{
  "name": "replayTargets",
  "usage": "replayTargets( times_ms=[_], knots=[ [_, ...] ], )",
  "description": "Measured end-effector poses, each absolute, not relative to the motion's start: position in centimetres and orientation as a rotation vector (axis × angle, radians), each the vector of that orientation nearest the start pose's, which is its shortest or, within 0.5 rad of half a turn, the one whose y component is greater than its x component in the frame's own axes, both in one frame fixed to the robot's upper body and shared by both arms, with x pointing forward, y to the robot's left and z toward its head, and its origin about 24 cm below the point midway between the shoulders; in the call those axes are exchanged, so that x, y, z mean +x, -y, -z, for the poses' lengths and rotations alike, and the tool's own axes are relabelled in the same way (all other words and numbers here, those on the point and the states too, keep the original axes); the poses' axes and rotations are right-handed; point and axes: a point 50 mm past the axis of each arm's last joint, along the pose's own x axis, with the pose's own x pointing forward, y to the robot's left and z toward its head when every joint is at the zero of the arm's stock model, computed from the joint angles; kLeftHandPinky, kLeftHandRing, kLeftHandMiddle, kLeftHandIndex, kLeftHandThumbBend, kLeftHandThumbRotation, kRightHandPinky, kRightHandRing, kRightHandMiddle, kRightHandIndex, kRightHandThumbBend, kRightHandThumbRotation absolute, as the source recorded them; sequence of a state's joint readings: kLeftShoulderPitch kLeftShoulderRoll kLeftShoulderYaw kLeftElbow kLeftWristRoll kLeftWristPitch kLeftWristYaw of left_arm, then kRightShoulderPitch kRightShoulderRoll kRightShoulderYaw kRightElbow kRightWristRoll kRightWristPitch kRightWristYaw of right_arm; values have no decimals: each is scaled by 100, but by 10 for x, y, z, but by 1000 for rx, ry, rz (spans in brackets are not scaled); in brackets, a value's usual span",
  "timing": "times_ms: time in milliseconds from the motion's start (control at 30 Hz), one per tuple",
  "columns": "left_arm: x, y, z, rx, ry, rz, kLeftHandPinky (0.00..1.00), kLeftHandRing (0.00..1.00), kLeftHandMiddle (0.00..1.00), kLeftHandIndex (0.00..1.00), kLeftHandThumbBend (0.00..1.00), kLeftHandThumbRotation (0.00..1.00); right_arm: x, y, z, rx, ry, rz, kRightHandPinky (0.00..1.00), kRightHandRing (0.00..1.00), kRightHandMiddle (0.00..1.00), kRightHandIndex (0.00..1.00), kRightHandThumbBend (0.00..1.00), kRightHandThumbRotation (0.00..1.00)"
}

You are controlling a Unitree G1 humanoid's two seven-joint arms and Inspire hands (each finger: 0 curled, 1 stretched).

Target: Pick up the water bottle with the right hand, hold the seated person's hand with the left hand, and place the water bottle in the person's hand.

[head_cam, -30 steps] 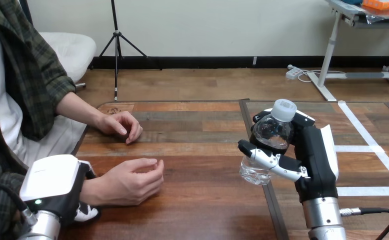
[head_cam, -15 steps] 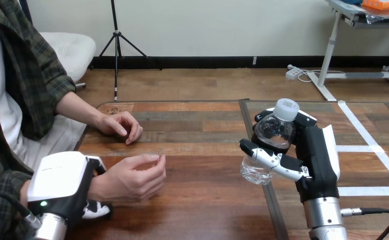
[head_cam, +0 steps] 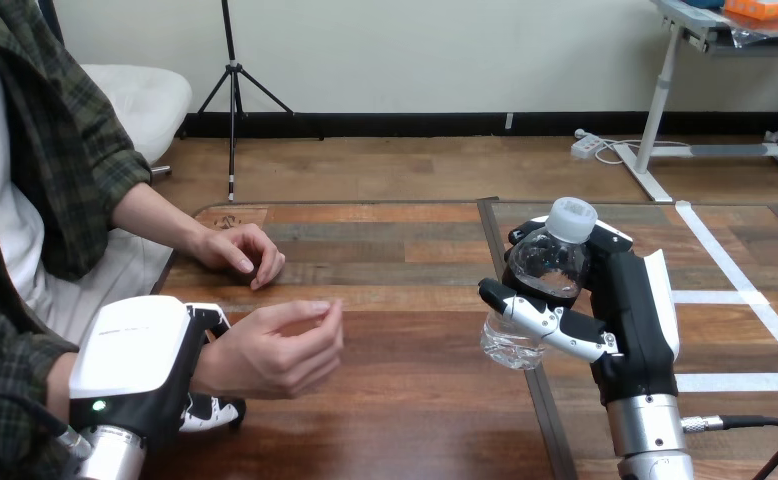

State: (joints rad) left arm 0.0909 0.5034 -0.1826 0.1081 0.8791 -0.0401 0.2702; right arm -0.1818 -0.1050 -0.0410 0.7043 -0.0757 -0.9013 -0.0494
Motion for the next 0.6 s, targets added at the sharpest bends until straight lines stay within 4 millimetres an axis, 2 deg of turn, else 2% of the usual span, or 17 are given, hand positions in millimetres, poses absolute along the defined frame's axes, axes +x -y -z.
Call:
replayTargets(
  times_ms=[600],
  knots=[
    [226,-210,-19,1342,99,73,41,44,47,49,85,0,259,170,-16,-150,377,-12,43,45,49,50,68,0]
  ],
)
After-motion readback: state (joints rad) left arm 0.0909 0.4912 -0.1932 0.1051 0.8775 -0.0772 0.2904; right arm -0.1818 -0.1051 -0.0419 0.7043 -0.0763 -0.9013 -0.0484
